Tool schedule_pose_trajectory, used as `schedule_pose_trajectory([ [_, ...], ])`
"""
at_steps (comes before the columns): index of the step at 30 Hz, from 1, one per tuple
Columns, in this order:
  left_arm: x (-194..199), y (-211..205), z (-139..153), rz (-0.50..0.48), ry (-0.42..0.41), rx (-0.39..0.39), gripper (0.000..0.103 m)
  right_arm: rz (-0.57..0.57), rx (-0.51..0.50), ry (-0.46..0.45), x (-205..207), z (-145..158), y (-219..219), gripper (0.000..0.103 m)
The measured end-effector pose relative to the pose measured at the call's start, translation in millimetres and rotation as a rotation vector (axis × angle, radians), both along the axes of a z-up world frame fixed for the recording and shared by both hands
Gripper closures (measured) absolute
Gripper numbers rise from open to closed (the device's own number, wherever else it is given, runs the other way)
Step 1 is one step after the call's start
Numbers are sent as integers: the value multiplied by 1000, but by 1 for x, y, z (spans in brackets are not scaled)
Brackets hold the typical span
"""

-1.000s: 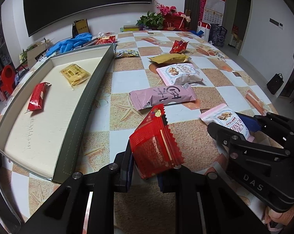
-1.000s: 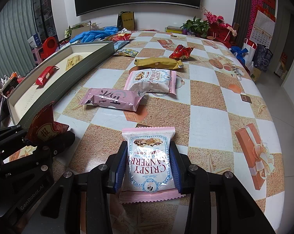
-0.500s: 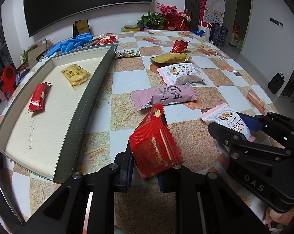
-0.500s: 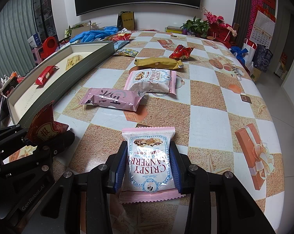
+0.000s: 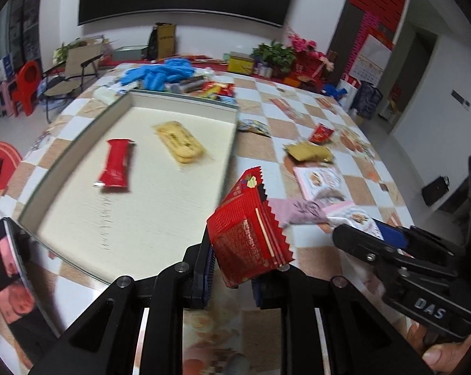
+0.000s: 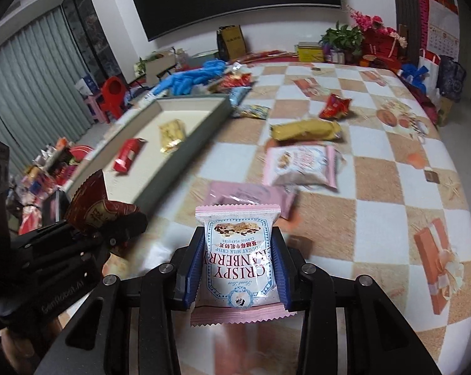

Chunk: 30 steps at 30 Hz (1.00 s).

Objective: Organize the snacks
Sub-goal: 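Carry the red bag and Crispy Cranberry packet into the grey tray and release both, then grasp the pink bar with the left gripper while the right gripper grasps another Crispy Cranberry packet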

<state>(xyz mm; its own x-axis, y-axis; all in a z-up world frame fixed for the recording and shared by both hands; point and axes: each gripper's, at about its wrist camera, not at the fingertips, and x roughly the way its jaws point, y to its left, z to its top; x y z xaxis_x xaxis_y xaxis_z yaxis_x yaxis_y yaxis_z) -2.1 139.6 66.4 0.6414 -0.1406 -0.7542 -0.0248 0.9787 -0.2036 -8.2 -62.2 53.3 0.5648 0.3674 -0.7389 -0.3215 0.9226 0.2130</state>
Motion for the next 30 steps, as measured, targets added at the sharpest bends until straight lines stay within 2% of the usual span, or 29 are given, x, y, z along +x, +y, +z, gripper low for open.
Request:
schedule_pose_trajectory([
  [5,18,29,3,93,46,-10,82,71,35,5,16,17,30,62],
  [9,35,53,7,165,64,-2,82,141,62,47,45,20,68,62],
  [17,63,103,-17,298,157,-42,82,189,31,121,95,4,128,62],
  [21,70,115,-29,329,216,-29,81,211,73,230,114,-16,146,62],
  [23,71,118,-31,344,230,-19,70,209,106,269,120,-22,147,61],
  [24,71,119,-31,344,225,-21,54,195,127,292,125,-24,147,58],
  [25,70,120,-29,345,209,-26,39,182,152,312,129,-26,145,44],
  [26,67,119,-26,349,182,-38,32,175,168,308,131,-22,143,24],
  [27,64,119,-23,352,165,-47,25,166,176,274,130,-16,140,19],
  [28,63,117,-20,352,154,-54,24,162,177,221,127,-6,137,16],
  [30,57,110,-14,334,130,-62,24,173,183,178,123,9,132,16],
])
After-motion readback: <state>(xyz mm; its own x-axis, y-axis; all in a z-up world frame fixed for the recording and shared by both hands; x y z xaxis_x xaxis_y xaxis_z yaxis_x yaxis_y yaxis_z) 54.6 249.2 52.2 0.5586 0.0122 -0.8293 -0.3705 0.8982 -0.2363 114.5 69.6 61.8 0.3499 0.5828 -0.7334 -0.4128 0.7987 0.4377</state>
